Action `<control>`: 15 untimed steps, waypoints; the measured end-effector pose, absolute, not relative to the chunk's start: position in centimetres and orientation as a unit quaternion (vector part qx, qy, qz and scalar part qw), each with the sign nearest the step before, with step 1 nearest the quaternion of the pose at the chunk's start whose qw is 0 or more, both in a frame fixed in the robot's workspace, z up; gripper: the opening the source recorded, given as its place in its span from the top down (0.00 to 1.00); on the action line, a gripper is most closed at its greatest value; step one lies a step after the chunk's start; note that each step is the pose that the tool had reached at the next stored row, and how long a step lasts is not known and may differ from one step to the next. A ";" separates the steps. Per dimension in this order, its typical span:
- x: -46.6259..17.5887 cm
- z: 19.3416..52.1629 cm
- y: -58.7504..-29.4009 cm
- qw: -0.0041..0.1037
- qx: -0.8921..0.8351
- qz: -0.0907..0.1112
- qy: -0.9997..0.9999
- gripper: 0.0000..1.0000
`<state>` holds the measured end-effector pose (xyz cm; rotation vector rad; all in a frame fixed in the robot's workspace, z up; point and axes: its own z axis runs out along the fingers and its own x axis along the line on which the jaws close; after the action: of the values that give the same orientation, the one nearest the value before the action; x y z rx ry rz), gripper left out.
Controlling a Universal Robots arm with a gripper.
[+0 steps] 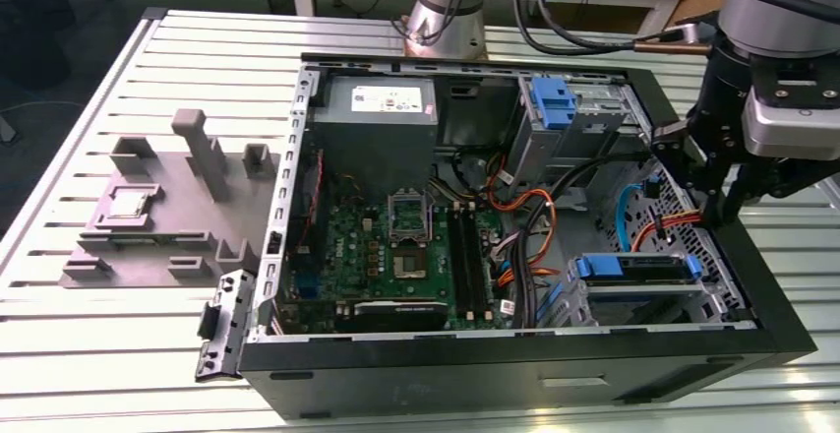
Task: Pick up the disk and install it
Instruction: 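Insert the disk into the insertion slot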
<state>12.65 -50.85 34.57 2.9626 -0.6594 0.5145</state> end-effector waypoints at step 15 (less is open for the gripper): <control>12.6 34.0 -50.7 0.029 0.962 0.171 -0.213 0.77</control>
<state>12.60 -50.69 34.00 2.9664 -0.6585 0.5263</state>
